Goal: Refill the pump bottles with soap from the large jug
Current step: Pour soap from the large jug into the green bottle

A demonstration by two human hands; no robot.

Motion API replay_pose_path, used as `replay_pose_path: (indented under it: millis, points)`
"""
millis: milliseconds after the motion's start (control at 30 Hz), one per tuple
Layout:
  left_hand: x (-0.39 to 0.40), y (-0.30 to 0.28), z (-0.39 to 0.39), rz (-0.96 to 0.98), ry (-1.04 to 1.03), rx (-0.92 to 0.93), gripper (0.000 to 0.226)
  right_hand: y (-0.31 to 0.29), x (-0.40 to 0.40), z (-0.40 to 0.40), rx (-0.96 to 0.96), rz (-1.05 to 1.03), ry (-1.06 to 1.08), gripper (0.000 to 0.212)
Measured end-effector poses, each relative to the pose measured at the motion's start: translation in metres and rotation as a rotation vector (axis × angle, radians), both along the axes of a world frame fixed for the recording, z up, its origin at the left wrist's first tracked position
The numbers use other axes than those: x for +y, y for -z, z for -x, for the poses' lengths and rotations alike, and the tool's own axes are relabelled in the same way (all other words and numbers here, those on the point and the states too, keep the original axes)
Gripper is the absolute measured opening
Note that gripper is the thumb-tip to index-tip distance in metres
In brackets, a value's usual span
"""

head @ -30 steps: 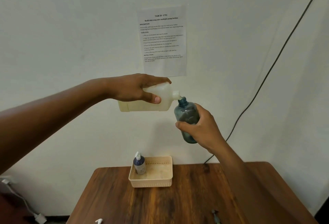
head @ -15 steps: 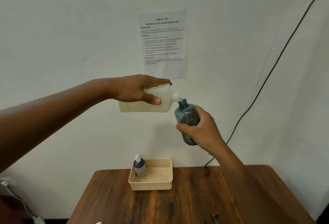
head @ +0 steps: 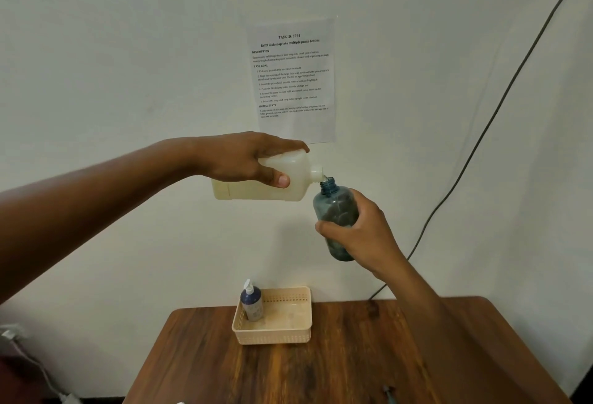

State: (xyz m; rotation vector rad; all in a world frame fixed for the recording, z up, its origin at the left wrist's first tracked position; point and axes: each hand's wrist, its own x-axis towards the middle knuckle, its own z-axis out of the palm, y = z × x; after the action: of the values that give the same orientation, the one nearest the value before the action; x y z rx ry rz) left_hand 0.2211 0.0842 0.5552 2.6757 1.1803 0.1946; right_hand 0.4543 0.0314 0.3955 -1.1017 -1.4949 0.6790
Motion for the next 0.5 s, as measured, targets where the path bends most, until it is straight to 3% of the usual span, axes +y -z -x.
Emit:
replay_pose_path:
  millis: [500]
  points:
    - [-0.0026,-0.0081,-0.0038,-0.005,0.01,0.029,0.084,-0.0004,0.0008,0.0001,0.009,-0.006,-0.003,0.063]
